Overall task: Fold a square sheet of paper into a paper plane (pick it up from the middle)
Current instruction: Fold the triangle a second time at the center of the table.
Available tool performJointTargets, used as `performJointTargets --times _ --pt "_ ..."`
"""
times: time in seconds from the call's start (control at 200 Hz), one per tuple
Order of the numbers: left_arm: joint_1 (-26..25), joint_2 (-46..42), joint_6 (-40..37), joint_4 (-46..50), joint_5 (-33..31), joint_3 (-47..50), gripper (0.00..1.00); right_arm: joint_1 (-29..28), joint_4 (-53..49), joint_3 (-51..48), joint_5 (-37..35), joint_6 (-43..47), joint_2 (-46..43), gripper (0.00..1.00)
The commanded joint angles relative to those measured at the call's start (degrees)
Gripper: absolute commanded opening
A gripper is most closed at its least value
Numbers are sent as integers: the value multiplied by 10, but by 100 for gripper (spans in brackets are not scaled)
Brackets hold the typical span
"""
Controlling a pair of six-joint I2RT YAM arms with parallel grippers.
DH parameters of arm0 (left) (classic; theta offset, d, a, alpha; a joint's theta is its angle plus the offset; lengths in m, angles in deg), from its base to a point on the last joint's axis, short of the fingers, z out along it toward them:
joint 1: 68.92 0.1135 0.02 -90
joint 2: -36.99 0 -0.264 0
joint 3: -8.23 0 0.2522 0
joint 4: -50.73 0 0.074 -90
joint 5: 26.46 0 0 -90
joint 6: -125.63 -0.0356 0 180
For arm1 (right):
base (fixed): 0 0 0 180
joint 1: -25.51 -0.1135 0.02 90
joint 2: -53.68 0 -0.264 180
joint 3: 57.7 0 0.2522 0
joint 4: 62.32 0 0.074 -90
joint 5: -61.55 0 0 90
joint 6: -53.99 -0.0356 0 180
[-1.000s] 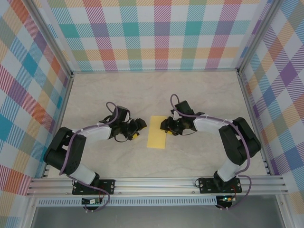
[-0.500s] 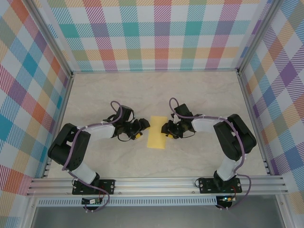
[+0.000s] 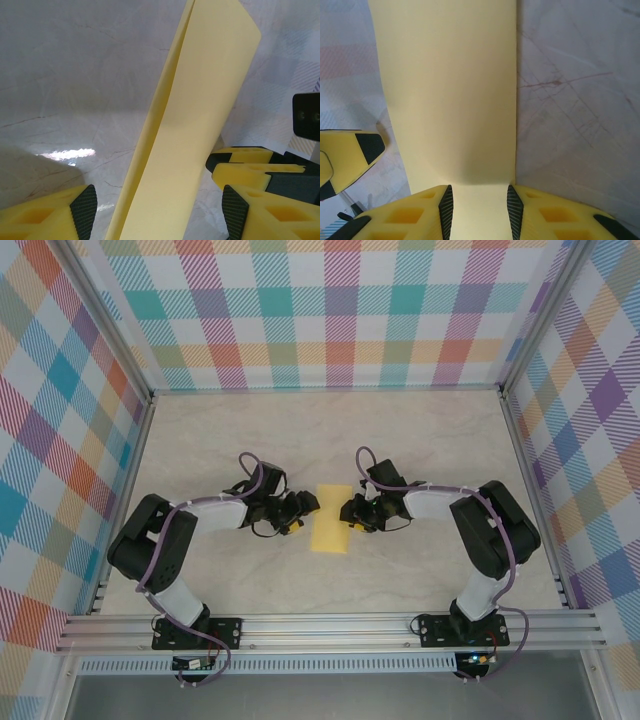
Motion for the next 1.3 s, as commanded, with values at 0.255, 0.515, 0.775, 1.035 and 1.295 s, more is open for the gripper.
performJointTargets --times 0.255,0.515,0.775,1.035,1.295 --pt "-16 19 -6 -10 31 -19 58 -1 -36 -9 -20 7 26 37" --pt "-20 32 -10 -18 43 -24 57 -1 -40 -7 -21 8 32 37" --pt "-24 51 -14 -22 48 -28 55 -1 -46 -4 -22 10 37 37" --pt "-30 61 -24 -17 51 -29 54 -1 -44 -8 -21 10 41 37" --pt "-31 49 -24 -37 62 -29 54 -1 -48 -9 -21 12 38 37"
